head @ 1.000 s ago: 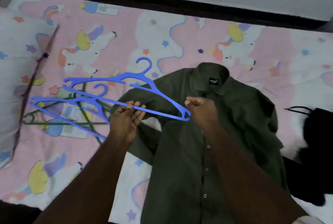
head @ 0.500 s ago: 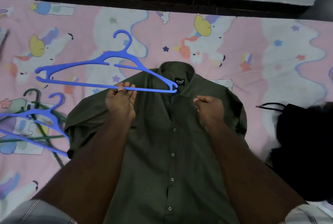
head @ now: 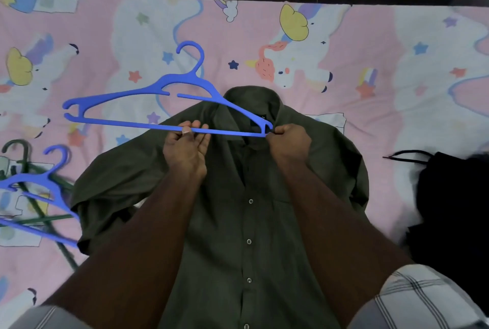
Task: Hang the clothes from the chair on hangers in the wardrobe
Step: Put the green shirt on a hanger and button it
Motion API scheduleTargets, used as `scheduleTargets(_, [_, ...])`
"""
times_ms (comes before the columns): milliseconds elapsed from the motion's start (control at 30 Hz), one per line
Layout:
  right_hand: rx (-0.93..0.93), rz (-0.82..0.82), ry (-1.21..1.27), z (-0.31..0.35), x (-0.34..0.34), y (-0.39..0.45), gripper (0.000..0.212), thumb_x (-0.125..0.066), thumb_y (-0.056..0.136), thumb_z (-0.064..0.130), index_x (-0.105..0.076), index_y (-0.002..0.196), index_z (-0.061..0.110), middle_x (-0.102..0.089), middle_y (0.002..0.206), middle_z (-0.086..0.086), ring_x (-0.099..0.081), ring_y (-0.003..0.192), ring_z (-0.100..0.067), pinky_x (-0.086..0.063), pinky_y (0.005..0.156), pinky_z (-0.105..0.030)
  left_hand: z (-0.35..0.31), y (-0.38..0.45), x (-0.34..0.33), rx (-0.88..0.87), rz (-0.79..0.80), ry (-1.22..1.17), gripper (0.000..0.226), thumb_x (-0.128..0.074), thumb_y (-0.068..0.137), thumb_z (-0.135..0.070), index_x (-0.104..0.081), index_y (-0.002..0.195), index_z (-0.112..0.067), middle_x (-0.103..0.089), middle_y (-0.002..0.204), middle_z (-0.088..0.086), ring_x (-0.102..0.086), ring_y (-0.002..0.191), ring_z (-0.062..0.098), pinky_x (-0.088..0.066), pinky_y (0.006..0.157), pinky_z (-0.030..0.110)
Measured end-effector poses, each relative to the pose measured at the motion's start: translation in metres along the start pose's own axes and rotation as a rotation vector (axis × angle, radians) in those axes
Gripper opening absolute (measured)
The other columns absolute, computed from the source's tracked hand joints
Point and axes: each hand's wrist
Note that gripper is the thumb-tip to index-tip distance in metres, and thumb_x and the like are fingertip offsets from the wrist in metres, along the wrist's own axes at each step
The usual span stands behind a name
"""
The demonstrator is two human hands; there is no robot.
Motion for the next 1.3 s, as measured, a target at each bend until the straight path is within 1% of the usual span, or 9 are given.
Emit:
scheduleTargets(133, [0.047, -0.055, 0.013, 0.008, 0.010, -0.003, 0.017, -0.062, 0.089, 0.020, -0.077, 0.096, 0.014, -0.073, 0.091, 0.000, -0.063, 0.087, -0.015, -0.035, 0.068, -0.013, 0.012, -0.007, -0.009, 0.029, 0.025, 0.033, 0.014, -0.044, 0.106, -0.008, -0.058, 0.103, -0.007, -0.068, 0.107, 0.013, -0.071, 0.100, 0.031, -0.060, 0.089, 0.042])
scheduleTargets(333, [0.135, -0.018, 0.166, 0.025, 0.018, -0.018, 0.025, -0.069, 0.084, 0.018, -0.077, 0.108, 0.016, -0.076, 0.106, 0.003, -0.067, 0.101, -0.011, -0.042, 0.084, -0.014, 0.059, -0.046, -0.038, 0.206, 0.141, 0.119, 0.017, -0.044, 0.106, -0.007, -0.058, 0.096, -0.012, -0.069, 0.092, 0.005, -0.070, 0.078, 0.016, -0.060, 0.072, 0.029])
scheduleTargets(500, [0.110, -0.020, 0.134, 0.012, 0.024, -0.010, 0.026, -0.070, 0.088, 0.023, -0.076, 0.112, 0.016, -0.075, 0.109, 0.003, -0.067, 0.104, -0.011, -0.042, 0.085, -0.015, 0.079, -0.063, -0.040, 0.375, 0.232, 0.504, 0.024, -0.050, 0.101, -0.004, -0.063, 0.082, -0.010, -0.067, 0.070, 0.006, -0.065, 0.056, 0.014, -0.052, 0.046, 0.021])
scheduleTargets(600, [0.111, -0.060, 0.081, 0.005, 0.029, -0.010, 0.029, -0.069, 0.090, 0.031, -0.075, 0.113, 0.015, -0.075, 0.109, 0.003, -0.067, 0.103, -0.013, -0.041, 0.084, -0.017, 0.070, -0.052, -0.029, 0.272, 0.239, 0.740, 0.018, -0.063, 0.098, -0.012, -0.065, 0.080, -0.008, -0.066, 0.084, 0.013, -0.065, 0.075, 0.022, -0.058, 0.064, 0.027])
scheduleTargets(767, [0.153, -0.051, 0.076, 0.008, 0.019, -0.030, 0.021, -0.064, 0.093, 0.022, -0.076, 0.108, 0.014, -0.075, 0.106, 0.002, -0.067, 0.101, -0.013, -0.039, 0.080, -0.014, 0.027, -0.030, 0.002, -0.234, 0.021, 1.005, 0.026, -0.062, 0.092, -0.038, -0.069, 0.078, -0.017, -0.071, 0.072, -0.001, -0.068, 0.074, 0.022, -0.053, 0.073, 0.032])
scheduleTargets(867, [0.202, 0.038, 0.067, 0.013, -0.002, -0.045, 0.018, -0.064, 0.092, 0.019, -0.077, 0.103, 0.013, -0.076, 0.104, 0.002, -0.067, 0.099, -0.013, -0.041, 0.081, -0.015, 0.005, -0.020, 0.017, -0.378, -0.122, 1.127, 0.017, -0.062, 0.094, -0.029, -0.069, 0.091, -0.014, -0.068, 0.086, -0.002, -0.063, 0.087, 0.020, -0.042, 0.078, 0.026])
scheduleTargets(1033, [0.284, 0.168, 0.013, 0.015, -0.032, -0.062, 0.022, -0.064, 0.092, 0.018, -0.076, 0.109, 0.014, -0.074, 0.113, 0.002, -0.066, 0.107, -0.012, -0.038, 0.086, -0.009, 0.005, 0.008, 0.027, -0.259, -0.125, 1.119, 0.041, -0.072, 0.081, -0.032, -0.061, 0.117, -0.015, -0.062, 0.118, 0.009, -0.064, 0.104, 0.028, -0.053, 0.095, 0.042])
scheduleTargets(1167, [0.304, 0.210, -0.071, 0.009, -0.036, -0.062, 0.023, -0.062, 0.093, 0.019, -0.075, 0.112, 0.013, -0.074, 0.112, 0.000, -0.066, 0.105, -0.015, -0.039, 0.084, -0.013, 0.009, 0.019, 0.028, -0.148, -0.116, 0.944, 0.036, -0.068, 0.080, -0.035, -0.055, 0.113, -0.029, -0.070, 0.106, 0.012, -0.070, 0.095, 0.033, -0.059, 0.084, 0.049])
scheduleTargets(1300, [0.389, 0.195, -0.154, 0.012, -0.036, -0.054, 0.023, -0.059, 0.095, 0.016, -0.074, 0.111, 0.011, -0.073, 0.109, -0.006, -0.065, 0.103, -0.022, -0.047, 0.092, -0.029, 0.003, 0.014, 0.030, -0.231, -0.159, 0.844, 0.019, -0.063, 0.083, -0.037, -0.060, 0.100, -0.028, -0.071, 0.093, 0.005, -0.069, 0.080, 0.022, -0.060, 0.080, 0.047])
Point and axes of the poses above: each hand's wrist, its own y-axis towards the middle knuckle, its own x-axis out of the back of the hand, z = x × y
